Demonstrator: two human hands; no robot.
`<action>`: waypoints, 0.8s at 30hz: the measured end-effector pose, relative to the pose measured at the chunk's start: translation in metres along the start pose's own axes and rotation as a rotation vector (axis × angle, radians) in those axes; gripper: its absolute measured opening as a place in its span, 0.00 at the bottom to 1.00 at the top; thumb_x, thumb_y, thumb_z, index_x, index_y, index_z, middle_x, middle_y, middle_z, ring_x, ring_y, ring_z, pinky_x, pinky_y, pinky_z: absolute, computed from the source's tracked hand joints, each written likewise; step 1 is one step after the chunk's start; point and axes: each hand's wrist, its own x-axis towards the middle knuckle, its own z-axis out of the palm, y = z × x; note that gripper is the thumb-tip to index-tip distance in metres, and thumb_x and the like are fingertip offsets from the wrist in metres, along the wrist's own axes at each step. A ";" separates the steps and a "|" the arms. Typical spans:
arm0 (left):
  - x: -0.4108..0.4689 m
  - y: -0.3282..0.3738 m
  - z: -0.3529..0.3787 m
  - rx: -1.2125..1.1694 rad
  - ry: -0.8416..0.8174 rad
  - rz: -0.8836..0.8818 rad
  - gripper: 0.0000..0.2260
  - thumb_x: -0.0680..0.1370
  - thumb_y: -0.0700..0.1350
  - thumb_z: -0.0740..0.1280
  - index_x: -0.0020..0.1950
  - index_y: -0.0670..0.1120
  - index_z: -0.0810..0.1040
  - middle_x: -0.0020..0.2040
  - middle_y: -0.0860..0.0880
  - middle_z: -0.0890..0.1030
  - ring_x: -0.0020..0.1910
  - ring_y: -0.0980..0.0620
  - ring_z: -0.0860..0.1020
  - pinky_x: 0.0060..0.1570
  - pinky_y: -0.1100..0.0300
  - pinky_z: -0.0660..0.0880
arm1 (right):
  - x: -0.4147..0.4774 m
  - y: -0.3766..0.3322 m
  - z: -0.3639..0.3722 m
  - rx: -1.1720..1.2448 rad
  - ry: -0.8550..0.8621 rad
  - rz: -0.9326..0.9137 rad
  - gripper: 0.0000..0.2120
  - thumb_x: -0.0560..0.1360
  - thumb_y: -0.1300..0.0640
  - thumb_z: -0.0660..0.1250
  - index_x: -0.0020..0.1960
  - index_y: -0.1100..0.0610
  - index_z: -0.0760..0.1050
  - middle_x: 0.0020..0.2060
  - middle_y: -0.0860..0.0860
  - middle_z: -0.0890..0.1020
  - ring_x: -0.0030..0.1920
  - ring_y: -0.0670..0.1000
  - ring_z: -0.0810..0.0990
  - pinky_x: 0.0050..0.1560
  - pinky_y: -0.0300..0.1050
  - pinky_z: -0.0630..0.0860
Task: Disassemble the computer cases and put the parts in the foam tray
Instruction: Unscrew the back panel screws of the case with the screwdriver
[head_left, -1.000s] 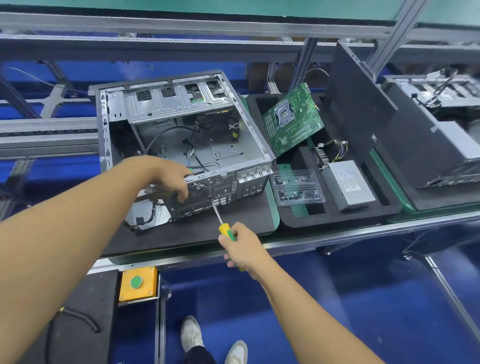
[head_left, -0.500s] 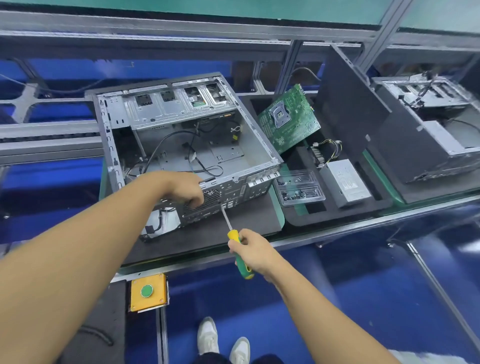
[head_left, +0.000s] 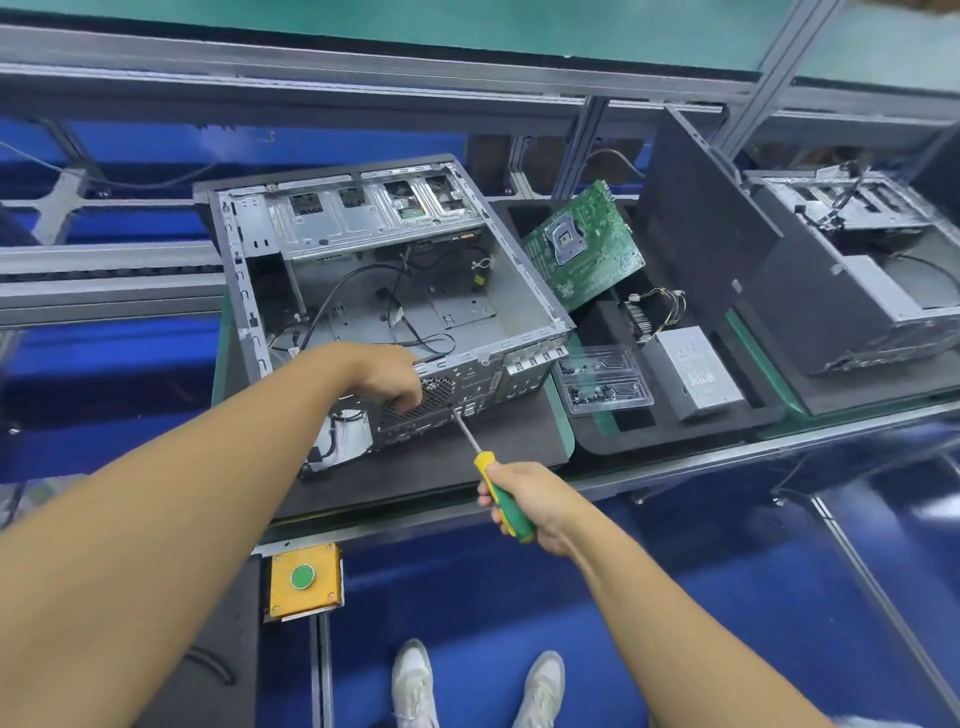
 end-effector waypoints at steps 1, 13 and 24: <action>0.001 0.000 0.000 0.000 0.001 0.002 0.10 0.55 0.43 0.65 0.29 0.49 0.64 0.33 0.48 0.65 0.25 0.51 0.58 0.27 0.61 0.54 | -0.001 0.004 0.000 -0.158 0.121 -0.089 0.20 0.82 0.43 0.61 0.42 0.59 0.73 0.37 0.53 0.77 0.32 0.52 0.74 0.34 0.44 0.71; 0.000 0.001 0.002 -0.019 0.020 -0.051 0.13 0.59 0.42 0.66 0.26 0.49 0.60 0.26 0.52 0.61 0.27 0.51 0.58 0.28 0.60 0.55 | 0.002 -0.007 -0.009 0.367 -0.425 0.232 0.18 0.79 0.50 0.58 0.51 0.65 0.77 0.42 0.60 0.81 0.33 0.53 0.74 0.33 0.44 0.72; 0.001 -0.004 0.000 -0.019 -0.008 -0.082 0.13 0.58 0.46 0.67 0.21 0.48 0.63 0.37 0.50 0.63 0.35 0.50 0.62 0.36 0.54 0.62 | 0.006 0.028 0.015 -0.546 0.342 -0.278 0.13 0.79 0.49 0.66 0.47 0.52 0.61 0.42 0.50 0.72 0.36 0.55 0.74 0.33 0.45 0.67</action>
